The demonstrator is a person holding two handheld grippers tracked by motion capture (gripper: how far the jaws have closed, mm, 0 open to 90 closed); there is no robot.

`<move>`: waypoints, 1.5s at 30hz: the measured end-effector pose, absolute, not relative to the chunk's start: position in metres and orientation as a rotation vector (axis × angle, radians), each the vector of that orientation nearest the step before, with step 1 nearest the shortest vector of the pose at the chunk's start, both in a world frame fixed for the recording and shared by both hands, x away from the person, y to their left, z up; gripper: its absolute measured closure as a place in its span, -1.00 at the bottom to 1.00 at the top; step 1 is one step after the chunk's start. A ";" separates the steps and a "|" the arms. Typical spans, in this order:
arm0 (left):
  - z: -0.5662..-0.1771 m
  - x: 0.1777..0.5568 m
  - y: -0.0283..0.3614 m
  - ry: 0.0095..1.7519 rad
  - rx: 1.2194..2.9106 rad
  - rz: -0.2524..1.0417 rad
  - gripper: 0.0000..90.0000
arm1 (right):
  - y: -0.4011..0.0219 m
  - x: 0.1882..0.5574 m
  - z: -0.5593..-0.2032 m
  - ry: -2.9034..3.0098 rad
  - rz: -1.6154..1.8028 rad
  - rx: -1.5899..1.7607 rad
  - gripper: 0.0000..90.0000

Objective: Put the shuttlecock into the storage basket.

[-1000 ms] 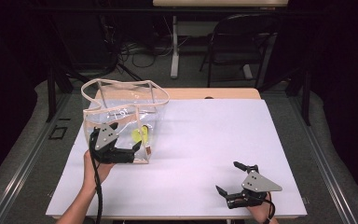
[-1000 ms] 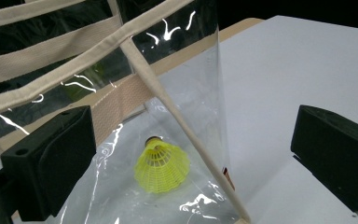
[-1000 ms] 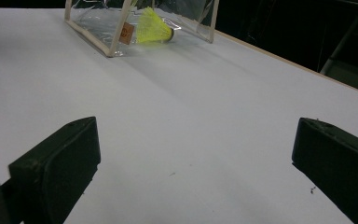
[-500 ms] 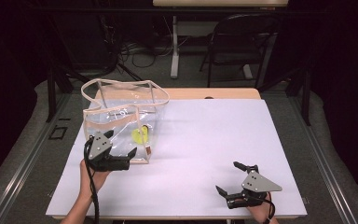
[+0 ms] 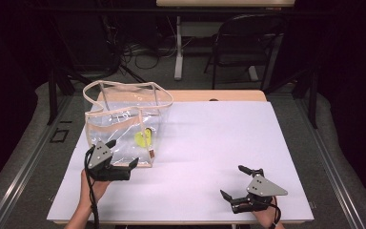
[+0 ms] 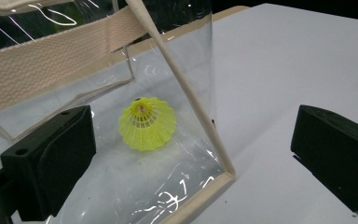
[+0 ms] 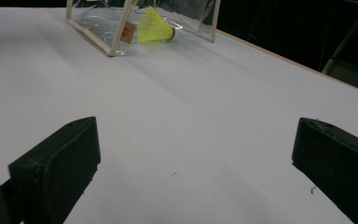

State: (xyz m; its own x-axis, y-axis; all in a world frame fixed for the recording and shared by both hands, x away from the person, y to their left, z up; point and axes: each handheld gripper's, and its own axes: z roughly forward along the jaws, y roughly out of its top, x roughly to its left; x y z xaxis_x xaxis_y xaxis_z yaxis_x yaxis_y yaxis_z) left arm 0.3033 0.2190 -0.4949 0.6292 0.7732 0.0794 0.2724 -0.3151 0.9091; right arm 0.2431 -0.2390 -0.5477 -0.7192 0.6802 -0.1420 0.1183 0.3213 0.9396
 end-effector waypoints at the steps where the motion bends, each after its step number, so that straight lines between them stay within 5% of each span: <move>1: -0.496 0.303 0.219 0.827 1.872 0.633 -1.00 | -0.239 0.243 -0.548 2.067 1.406 0.700 -0.99; 45: -0.564 0.271 0.220 0.704 1.858 0.509 -1.00 | -0.237 0.243 -0.549 2.080 1.402 0.700 -0.99</move>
State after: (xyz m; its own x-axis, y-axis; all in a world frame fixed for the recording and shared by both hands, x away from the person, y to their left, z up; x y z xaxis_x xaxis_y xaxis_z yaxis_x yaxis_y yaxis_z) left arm 0.2711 0.2196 -0.5640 0.7378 0.6746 0.0245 0.2346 -0.2902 0.9278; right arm 0.2435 -0.2374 -0.5488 -0.7247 0.6747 -0.1398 0.1237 0.3270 0.9369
